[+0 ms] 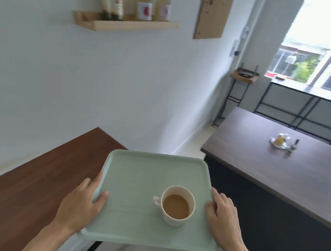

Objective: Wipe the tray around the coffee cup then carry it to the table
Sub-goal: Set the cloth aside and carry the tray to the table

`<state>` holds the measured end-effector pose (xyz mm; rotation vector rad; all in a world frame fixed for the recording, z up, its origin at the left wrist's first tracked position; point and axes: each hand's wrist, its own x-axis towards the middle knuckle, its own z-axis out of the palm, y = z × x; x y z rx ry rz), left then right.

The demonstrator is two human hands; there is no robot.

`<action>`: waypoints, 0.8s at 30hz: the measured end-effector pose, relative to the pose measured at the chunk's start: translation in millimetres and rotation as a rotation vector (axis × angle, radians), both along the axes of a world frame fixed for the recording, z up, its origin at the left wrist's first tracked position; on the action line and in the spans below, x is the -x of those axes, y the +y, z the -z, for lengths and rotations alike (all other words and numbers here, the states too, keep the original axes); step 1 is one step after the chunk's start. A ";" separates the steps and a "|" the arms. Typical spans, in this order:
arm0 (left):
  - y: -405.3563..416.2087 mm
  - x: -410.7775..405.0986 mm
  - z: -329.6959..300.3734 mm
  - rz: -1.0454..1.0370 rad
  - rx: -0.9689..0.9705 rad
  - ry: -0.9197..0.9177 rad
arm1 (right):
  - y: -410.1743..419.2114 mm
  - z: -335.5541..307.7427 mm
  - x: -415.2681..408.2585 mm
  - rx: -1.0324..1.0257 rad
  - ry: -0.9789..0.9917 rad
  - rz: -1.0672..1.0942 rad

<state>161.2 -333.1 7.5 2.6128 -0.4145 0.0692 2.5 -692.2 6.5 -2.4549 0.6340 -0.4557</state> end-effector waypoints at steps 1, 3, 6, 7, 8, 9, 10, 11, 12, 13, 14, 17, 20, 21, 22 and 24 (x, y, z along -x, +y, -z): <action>-21.8 -1.8 0.8 0.030 -0.006 -0.003 | -17.3 0.7 8.3 -0.001 -0.002 0.031; -64.9 -3.9 3.4 0.084 -0.013 0.000 | -51.9 2.7 24.0 -0.003 -0.002 0.084; -130.1 -5.9 9.8 0.155 -0.011 -0.010 | -101.9 3.6 48.0 -0.016 -0.016 0.142; -152.0 -5.8 11.9 0.178 -0.016 -0.005 | -119.1 4.2 55.9 -0.021 -0.018 0.161; -173.1 -5.2 13.8 0.198 -0.019 0.002 | -135.8 4.8 63.4 -0.024 -0.018 0.179; -193.7 -3.8 15.9 0.218 -0.022 0.011 | -152.2 5.6 71.1 -0.027 -0.014 0.198; -213.9 -2.2 18.5 0.240 -0.020 0.016 | -167.7 6.3 79.1 -0.026 -0.011 0.218; -233.5 -0.6 21.4 0.260 -0.020 0.018 | -182.8 7.3 87.2 -0.024 -0.008 0.237; -252.7 1.1 24.5 0.279 -0.021 0.019 | -197.1 8.2 95.1 -0.021 -0.004 0.256; -271.5 3.4 26.7 0.294 -0.026 0.021 | -210.8 9.4 102.8 -0.019 0.000 0.276; -289.2 5.3 29.4 0.307 -0.030 0.023 | -223.9 10.9 110.1 -0.018 0.005 0.296; -339.5 10.4 35.8 0.351 -0.049 0.029 | -259.5 17.8 129.5 -0.023 0.016 0.363; -385.4 9.0 40.2 0.413 -0.079 0.021 | -288.6 27.6 142.4 -0.018 0.028 0.418; -399.7 6.7 42.1 0.434 -0.088 0.019 | -297.1 31.3 144.9 -0.017 0.031 0.431; -413.4 3.8 44.8 0.453 -0.096 0.020 | -305.6 35.4 146.8 -0.019 0.032 0.446; -438.2 -2.7 49.7 0.484 -0.100 0.027 | -322.1 44.7 148.2 -0.020 0.037 0.473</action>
